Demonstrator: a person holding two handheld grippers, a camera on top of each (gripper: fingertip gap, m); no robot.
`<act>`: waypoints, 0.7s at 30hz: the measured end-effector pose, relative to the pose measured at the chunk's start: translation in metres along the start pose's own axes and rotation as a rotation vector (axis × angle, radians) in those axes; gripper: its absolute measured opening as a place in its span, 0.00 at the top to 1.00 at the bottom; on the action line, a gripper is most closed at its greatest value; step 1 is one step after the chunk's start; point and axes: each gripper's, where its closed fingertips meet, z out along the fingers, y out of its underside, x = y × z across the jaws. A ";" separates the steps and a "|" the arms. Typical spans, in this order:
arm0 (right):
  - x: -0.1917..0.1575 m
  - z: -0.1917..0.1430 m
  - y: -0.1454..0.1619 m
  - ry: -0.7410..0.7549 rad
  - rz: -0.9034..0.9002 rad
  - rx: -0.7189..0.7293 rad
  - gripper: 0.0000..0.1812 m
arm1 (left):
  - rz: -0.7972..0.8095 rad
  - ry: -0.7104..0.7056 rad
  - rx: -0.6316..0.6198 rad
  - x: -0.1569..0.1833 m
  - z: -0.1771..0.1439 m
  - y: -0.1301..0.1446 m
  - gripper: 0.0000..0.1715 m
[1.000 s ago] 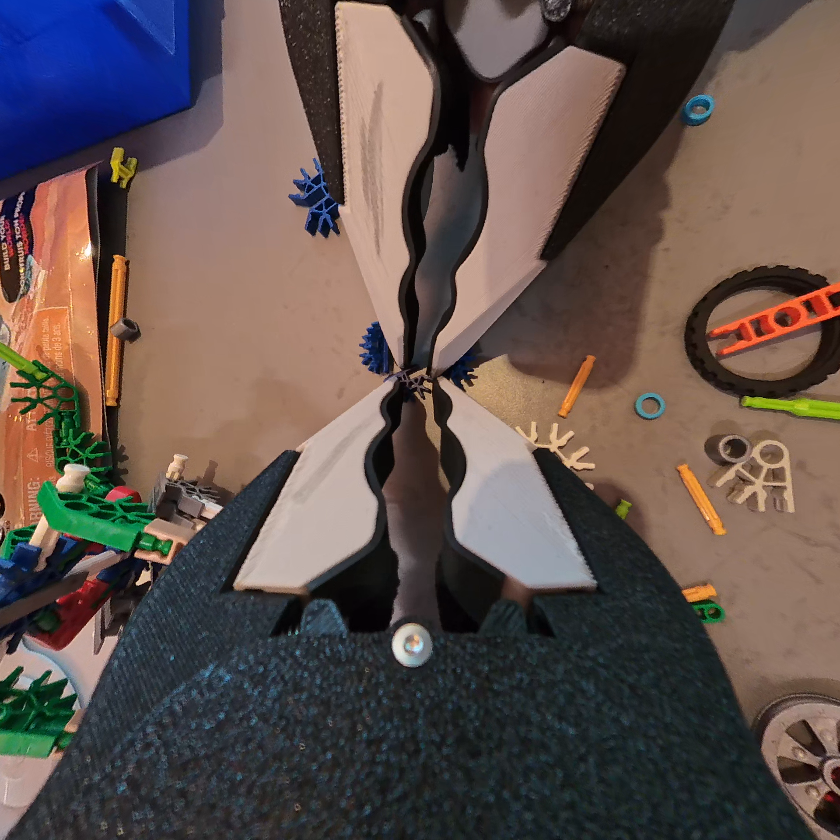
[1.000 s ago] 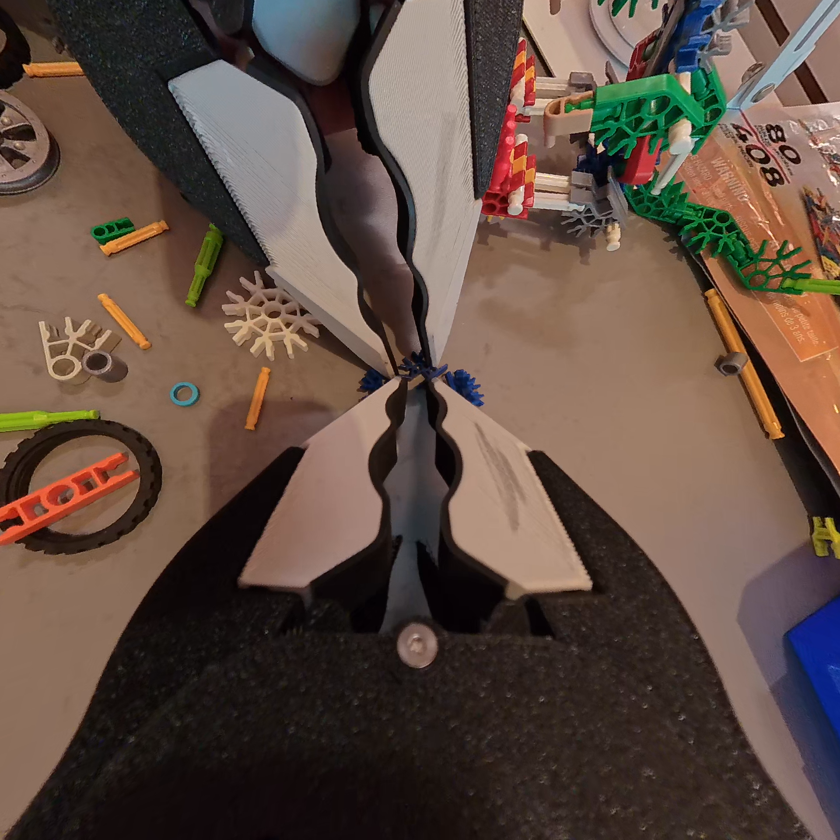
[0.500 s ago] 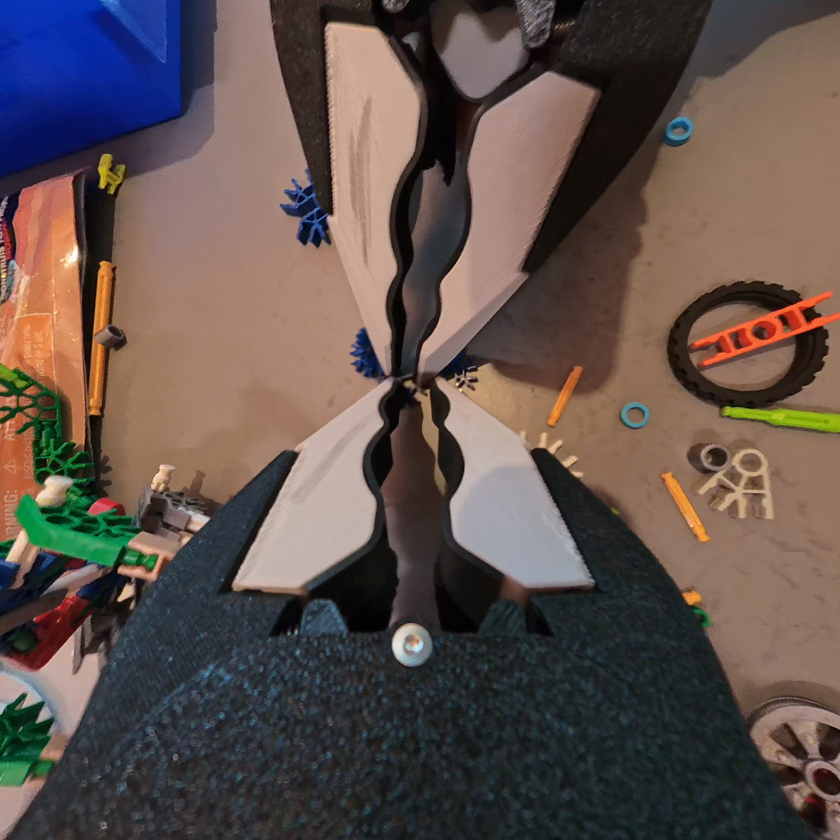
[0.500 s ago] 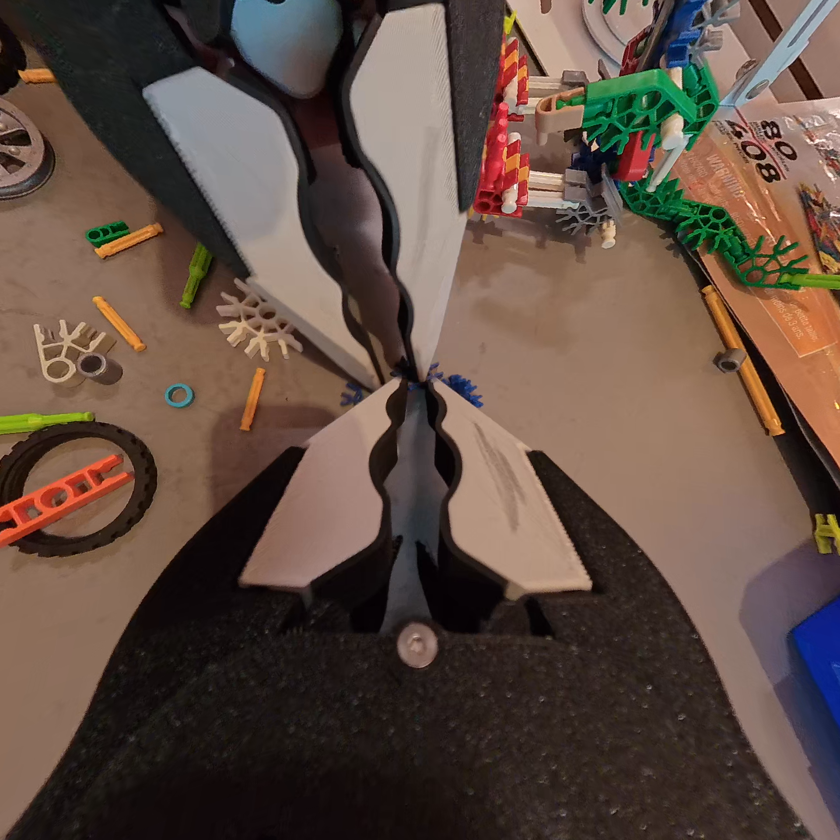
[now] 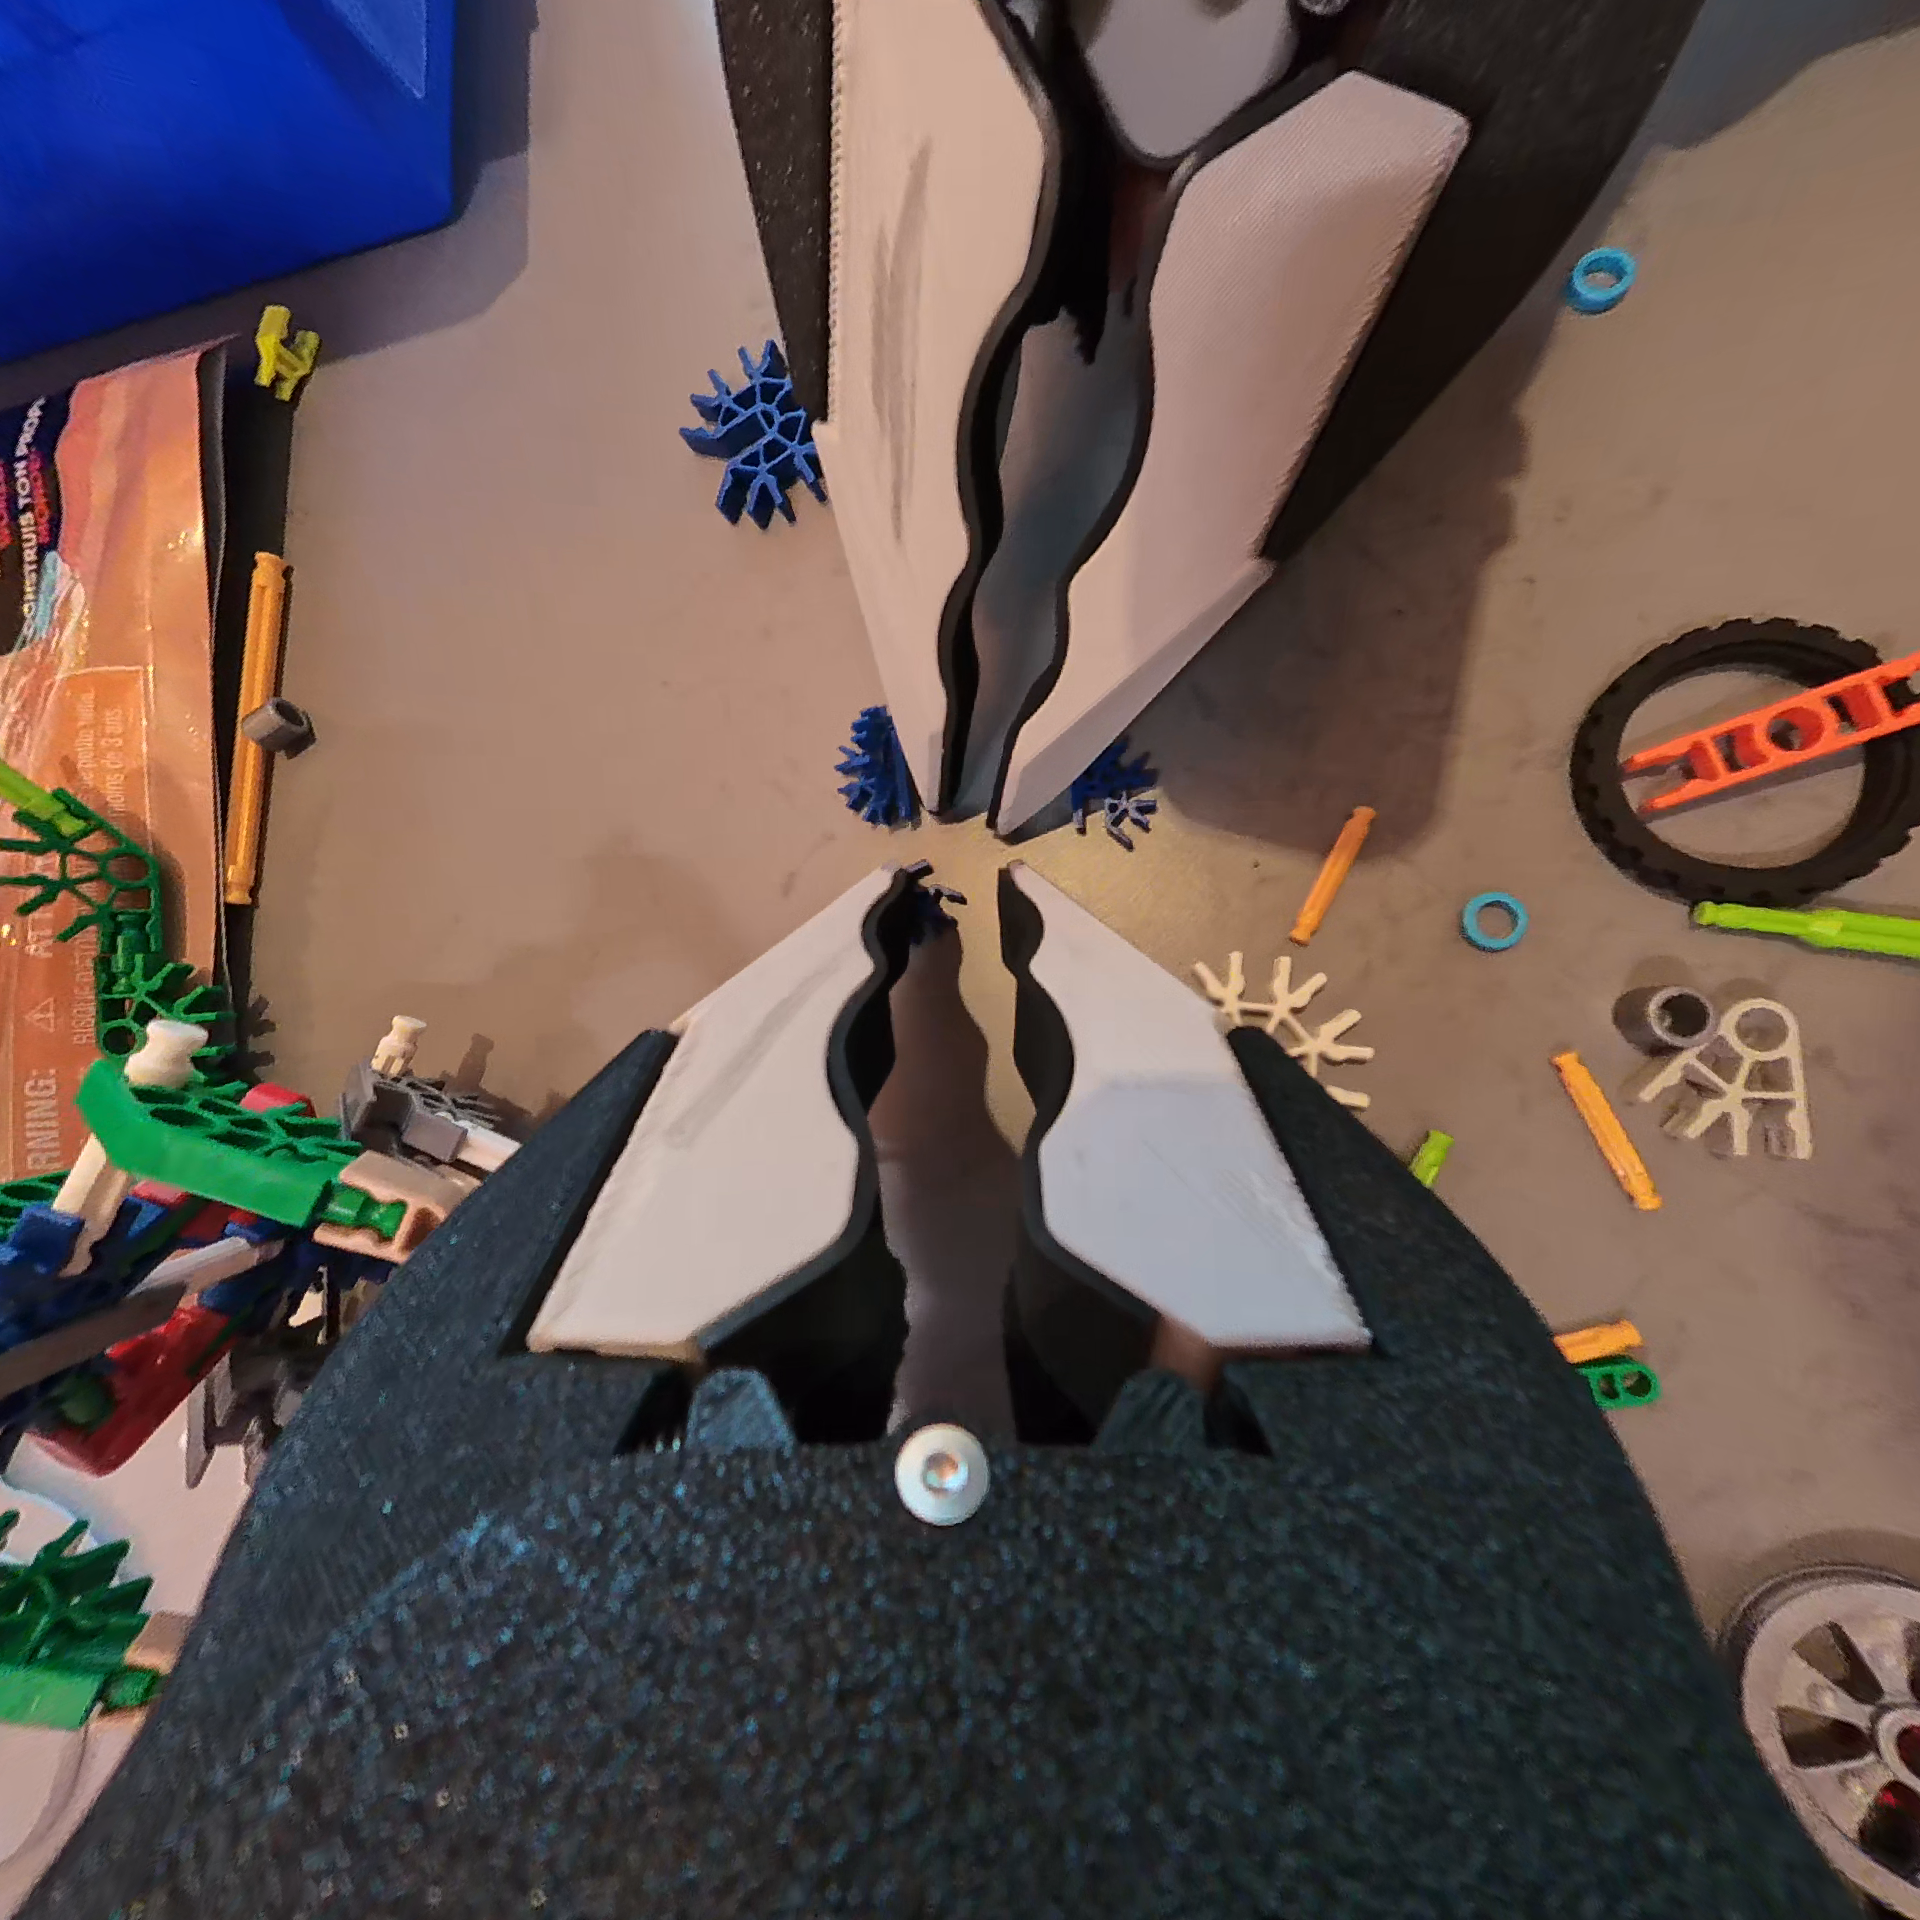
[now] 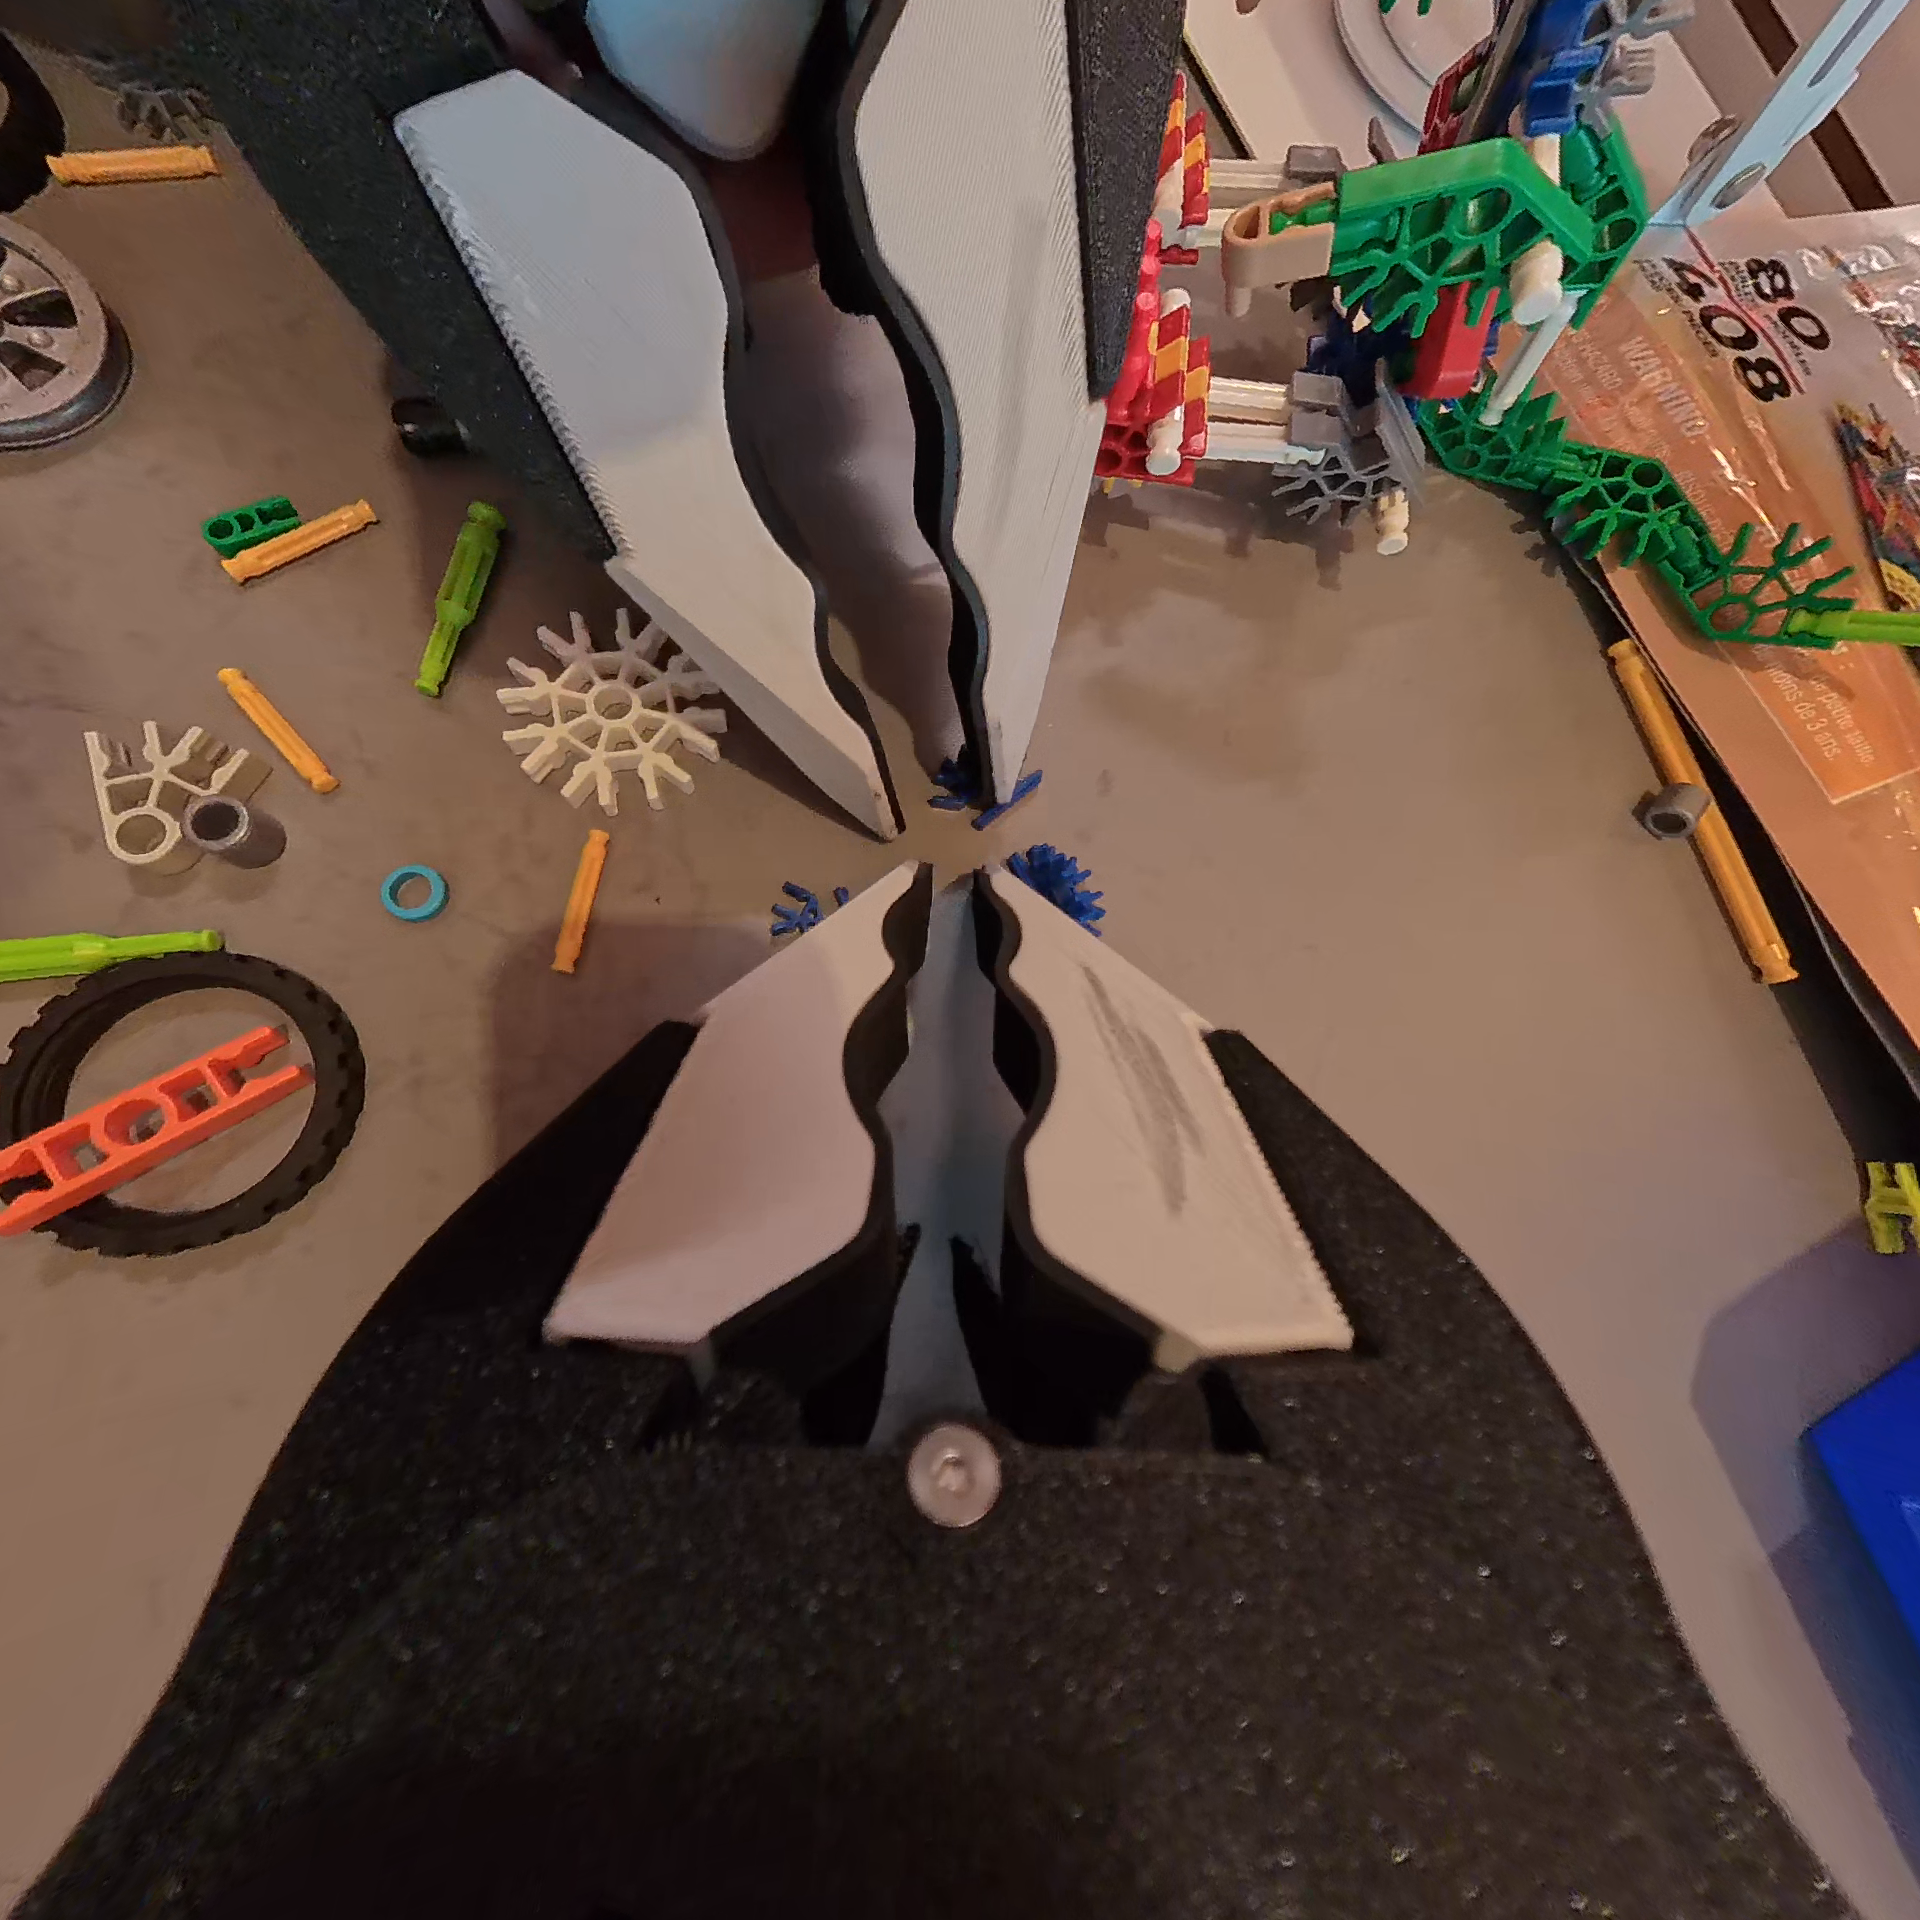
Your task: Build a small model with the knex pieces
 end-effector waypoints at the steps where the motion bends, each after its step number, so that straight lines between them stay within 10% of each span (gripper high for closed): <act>1: 0.000 0.000 0.000 0.001 0.000 0.001 0.96 | -0.002 0.003 0.000 0.000 0.000 0.000 0.92; 21: 0.000 0.003 -0.002 0.021 -0.020 -0.003 0.97 | -0.053 0.052 -0.001 0.003 -0.003 0.004 0.90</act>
